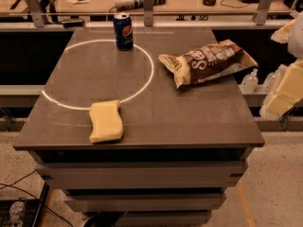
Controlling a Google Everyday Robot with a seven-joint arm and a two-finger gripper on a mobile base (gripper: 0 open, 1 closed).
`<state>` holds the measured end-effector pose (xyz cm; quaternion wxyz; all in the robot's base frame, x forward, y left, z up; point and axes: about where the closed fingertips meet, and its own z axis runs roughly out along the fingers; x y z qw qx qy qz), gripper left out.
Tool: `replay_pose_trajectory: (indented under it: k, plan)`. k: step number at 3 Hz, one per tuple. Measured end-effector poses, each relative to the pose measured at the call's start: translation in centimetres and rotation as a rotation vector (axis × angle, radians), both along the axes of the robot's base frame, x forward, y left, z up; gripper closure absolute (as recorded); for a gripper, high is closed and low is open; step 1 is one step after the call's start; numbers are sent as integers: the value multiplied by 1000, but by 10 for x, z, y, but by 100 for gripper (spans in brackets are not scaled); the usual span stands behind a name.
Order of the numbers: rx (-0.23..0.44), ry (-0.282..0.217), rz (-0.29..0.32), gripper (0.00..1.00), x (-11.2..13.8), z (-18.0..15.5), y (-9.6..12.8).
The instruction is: Move brown chip bag near pepsi can
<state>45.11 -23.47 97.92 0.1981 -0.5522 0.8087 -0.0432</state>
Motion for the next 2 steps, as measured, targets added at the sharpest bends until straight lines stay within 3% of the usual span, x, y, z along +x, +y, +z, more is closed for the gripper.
replay_pose_trajectory:
  k: [2]
  plan:
    - [220,-256,-182,0,55,6,-52]
